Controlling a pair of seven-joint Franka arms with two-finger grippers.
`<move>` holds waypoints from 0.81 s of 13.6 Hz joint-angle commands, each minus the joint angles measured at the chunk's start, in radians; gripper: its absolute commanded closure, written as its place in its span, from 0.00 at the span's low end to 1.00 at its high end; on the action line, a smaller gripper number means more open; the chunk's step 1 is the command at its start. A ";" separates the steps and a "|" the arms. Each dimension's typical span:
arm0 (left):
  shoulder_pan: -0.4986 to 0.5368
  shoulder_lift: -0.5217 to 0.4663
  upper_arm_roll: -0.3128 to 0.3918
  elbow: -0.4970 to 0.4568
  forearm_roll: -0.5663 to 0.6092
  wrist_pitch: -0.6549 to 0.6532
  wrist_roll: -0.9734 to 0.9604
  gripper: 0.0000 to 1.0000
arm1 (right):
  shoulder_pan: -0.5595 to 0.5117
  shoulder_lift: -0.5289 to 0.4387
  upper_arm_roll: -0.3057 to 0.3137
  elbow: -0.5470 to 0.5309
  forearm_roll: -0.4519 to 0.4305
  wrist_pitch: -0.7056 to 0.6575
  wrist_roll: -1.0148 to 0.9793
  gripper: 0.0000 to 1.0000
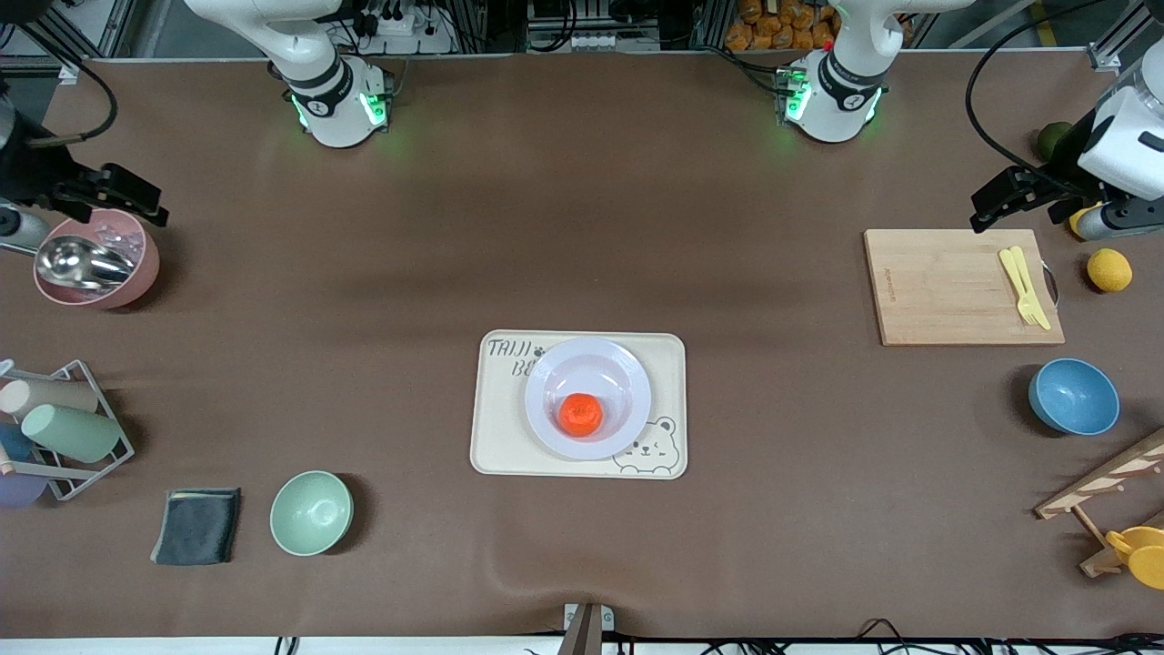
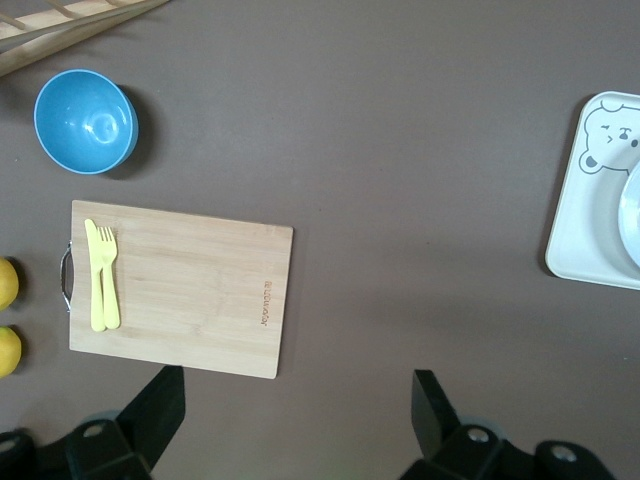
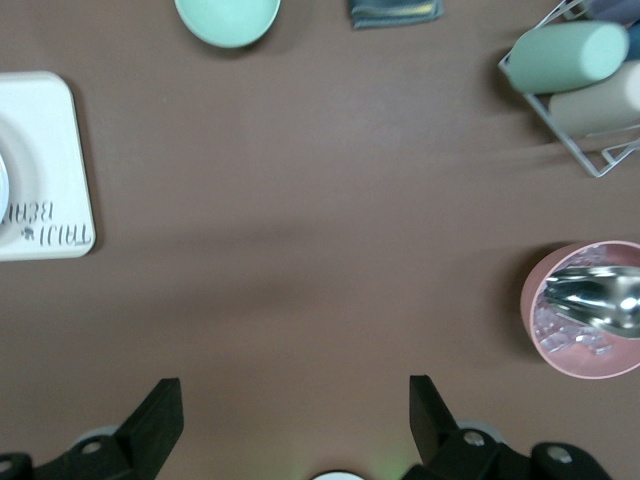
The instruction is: Place orange and plate with both arms
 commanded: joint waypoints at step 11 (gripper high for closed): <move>0.009 -0.012 0.000 0.018 0.008 0.010 0.033 0.00 | -0.061 0.025 0.025 0.065 -0.018 0.042 -0.056 0.00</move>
